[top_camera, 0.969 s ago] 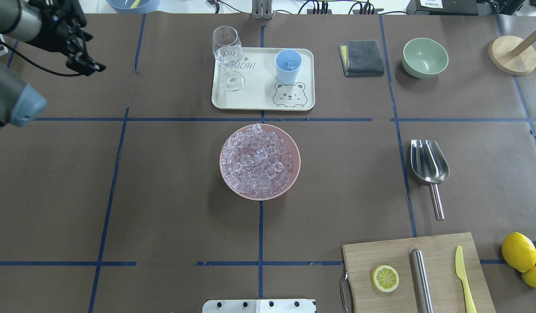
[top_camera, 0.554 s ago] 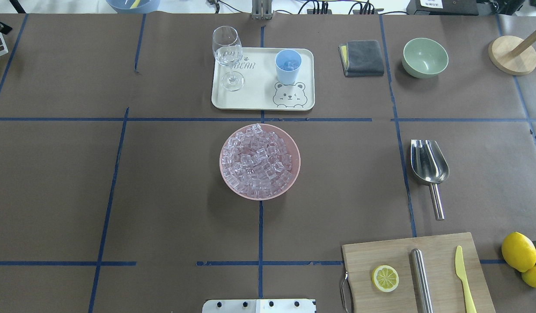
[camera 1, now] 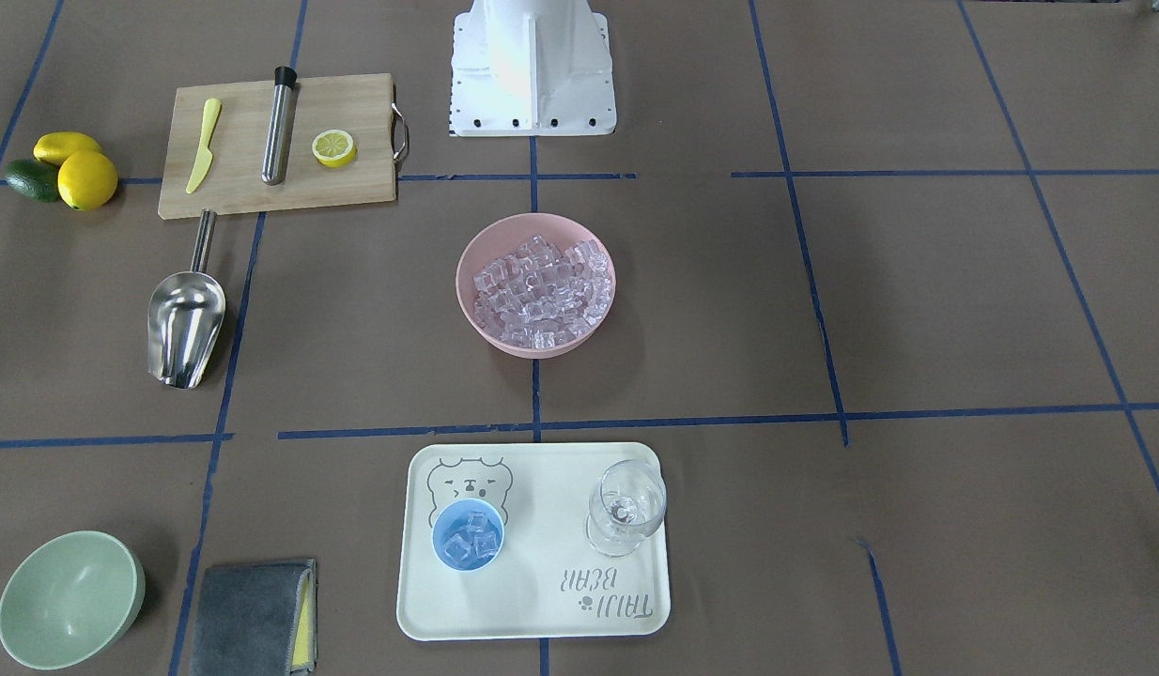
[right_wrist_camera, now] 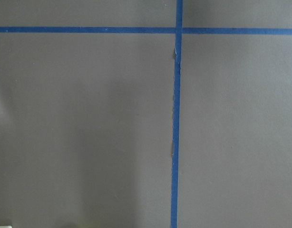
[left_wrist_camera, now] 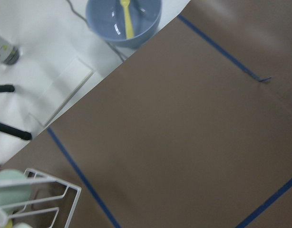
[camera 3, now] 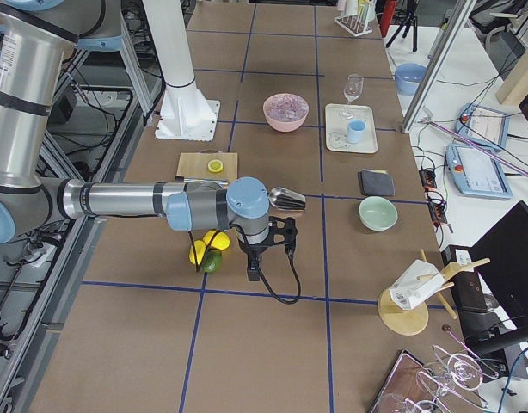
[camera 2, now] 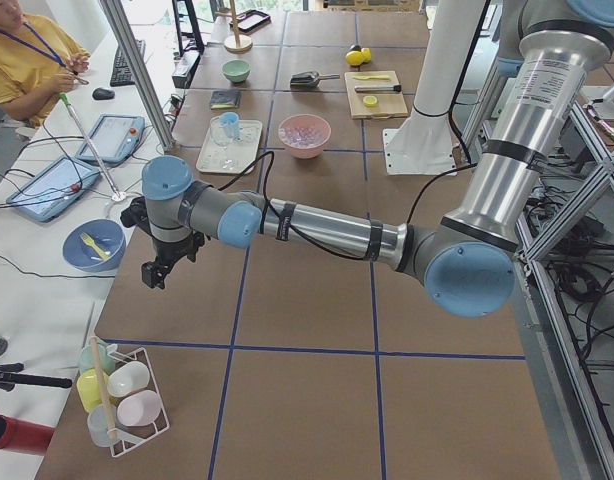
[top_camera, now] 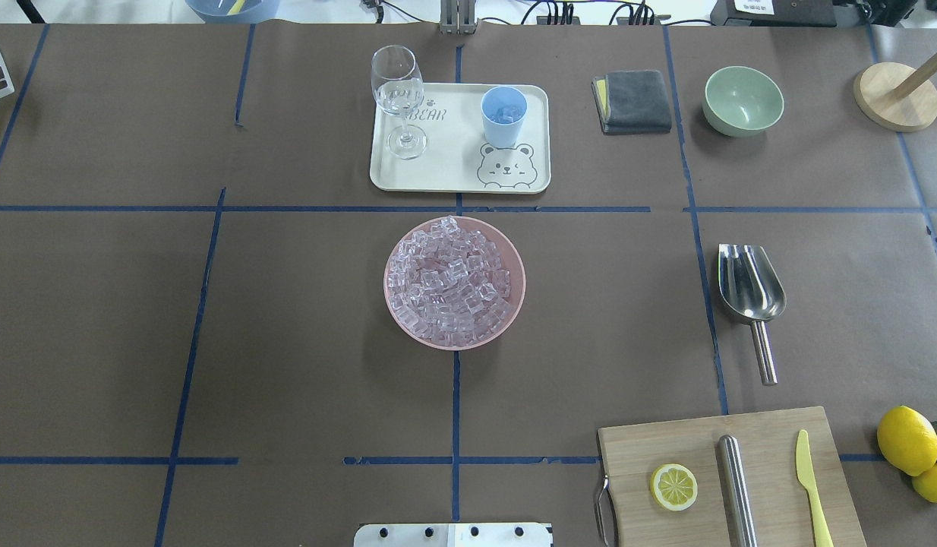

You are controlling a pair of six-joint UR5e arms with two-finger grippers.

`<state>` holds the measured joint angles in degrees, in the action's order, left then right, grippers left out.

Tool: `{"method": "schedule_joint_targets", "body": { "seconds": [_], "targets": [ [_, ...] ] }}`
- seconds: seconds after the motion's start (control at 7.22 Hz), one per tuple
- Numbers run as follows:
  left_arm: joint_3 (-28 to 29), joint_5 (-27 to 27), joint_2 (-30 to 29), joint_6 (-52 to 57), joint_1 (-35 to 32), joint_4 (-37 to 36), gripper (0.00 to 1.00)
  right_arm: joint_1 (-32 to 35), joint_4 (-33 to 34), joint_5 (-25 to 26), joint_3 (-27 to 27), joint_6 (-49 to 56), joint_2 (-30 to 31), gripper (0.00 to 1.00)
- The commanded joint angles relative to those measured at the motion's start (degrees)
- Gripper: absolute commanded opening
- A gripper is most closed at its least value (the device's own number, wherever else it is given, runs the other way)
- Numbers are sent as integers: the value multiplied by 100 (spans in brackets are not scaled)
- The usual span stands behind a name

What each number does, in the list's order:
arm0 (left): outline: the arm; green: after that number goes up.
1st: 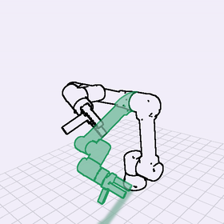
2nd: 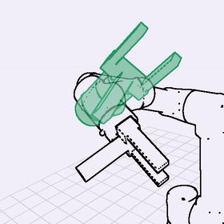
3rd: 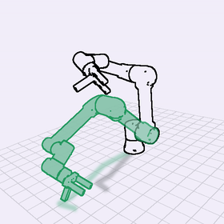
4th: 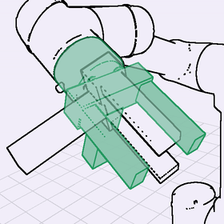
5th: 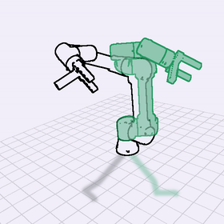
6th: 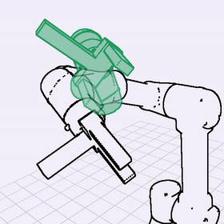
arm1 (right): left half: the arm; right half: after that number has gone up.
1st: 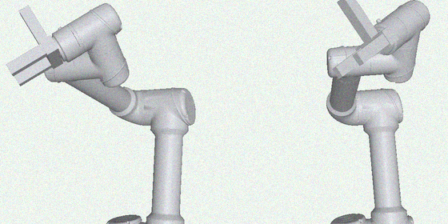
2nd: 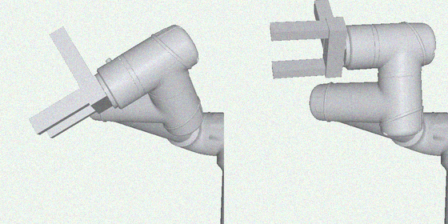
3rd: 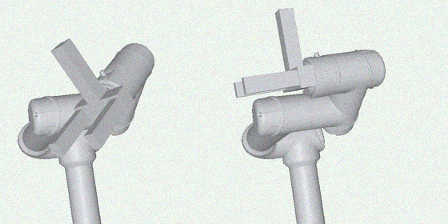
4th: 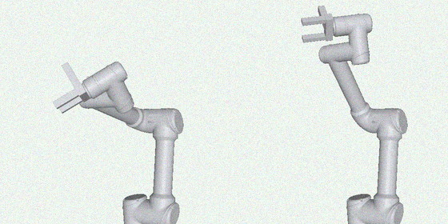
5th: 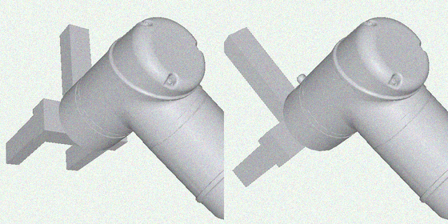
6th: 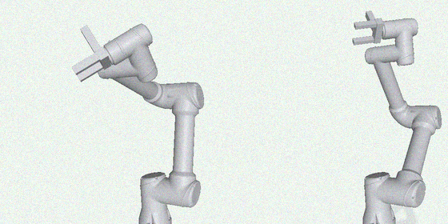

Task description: Put ice in cup with scoop

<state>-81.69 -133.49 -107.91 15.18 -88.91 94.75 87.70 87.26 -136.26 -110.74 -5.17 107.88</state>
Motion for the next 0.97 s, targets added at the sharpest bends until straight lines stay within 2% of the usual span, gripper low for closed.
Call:
{"method": "schedule_joint_targets", "body": {
  "seconds": [0.0, 0.42, 0.83],
  "targets": [
    [-144, -352, 611, -33, -47, -361, 100, 2, 116, -32, 0, -19, -83, 100],
    [-373, -230, 1060, 11, -266, -684, 100, 2, 29, 3, -9, -10, -74, 100],
    [-452, -273, 1482, 64, -302, -538, 100, 2, 37, 3, 8, -1, -13, 100]
  ]
}}
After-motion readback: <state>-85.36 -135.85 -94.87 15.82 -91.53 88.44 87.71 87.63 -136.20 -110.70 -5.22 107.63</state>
